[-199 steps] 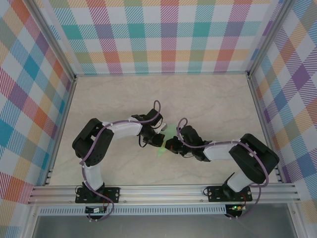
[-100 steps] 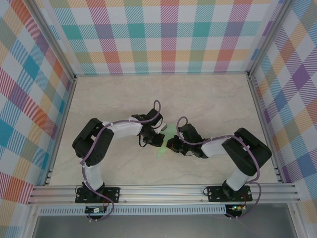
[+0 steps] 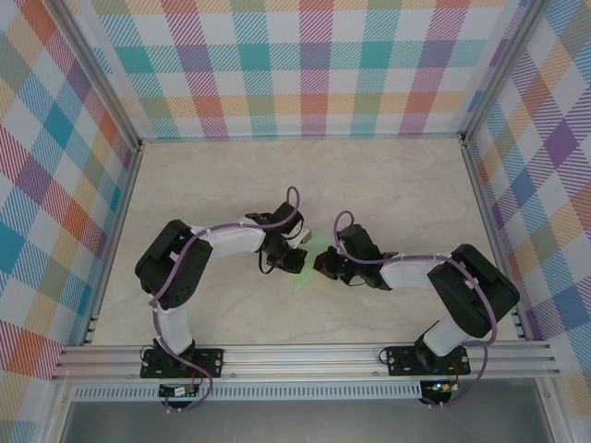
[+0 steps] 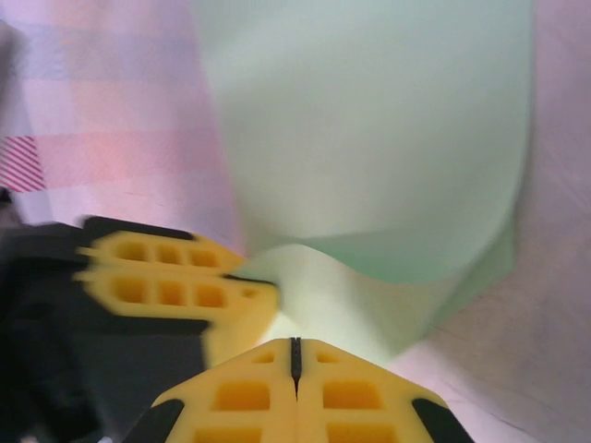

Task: Fold a paper plane with a square sheet of paper (pick it up from the middle)
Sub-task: Third fold the triangle at the center of the table.

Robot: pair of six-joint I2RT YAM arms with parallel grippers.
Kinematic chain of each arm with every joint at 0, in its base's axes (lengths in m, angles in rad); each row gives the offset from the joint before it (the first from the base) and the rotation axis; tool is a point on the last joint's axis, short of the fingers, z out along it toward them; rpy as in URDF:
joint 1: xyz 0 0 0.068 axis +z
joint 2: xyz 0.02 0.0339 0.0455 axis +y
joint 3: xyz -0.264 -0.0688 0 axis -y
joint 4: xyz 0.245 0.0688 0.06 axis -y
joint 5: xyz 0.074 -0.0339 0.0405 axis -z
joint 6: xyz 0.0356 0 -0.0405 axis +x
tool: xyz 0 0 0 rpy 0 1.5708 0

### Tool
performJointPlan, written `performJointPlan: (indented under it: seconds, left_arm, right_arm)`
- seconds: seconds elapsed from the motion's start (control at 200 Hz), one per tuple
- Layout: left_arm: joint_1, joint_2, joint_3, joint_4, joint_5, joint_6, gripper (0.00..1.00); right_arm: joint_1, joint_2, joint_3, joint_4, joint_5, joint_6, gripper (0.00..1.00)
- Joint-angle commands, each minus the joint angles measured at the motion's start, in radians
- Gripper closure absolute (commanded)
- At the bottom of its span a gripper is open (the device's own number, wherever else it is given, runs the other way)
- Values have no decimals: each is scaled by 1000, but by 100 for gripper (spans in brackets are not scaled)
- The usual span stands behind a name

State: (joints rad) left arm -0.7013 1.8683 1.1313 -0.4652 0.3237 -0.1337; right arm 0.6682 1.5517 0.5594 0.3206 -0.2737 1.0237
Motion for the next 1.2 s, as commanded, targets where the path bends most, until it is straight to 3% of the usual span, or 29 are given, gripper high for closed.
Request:
performJointPlan:
  seconds: [0.0, 0.18, 0.505, 0.825, 1.2]
  left_arm:
    - [1, 54, -9, -28, -8, 18, 100]
    - [1, 52, -8, -30, -9, 19, 100]
    - [0, 50, -11, -30, -11, 20, 100]
    - [1, 53, -8, -33, -11, 22, 100]
    - [2, 60, -4, -33, -6, 22, 100]
  right_arm:
    - [-27, -12, 29, -37, -15, -45, 100]
    - [-47, 44, 31, -5, -41, -47, 100]
    - [-51, 92, 0, -67, 64, -36, 100]
    - [-85, -20, 48, -86, -23, -66, 100]
    - [-100, 85, 59, -82, -30, -85, 100]
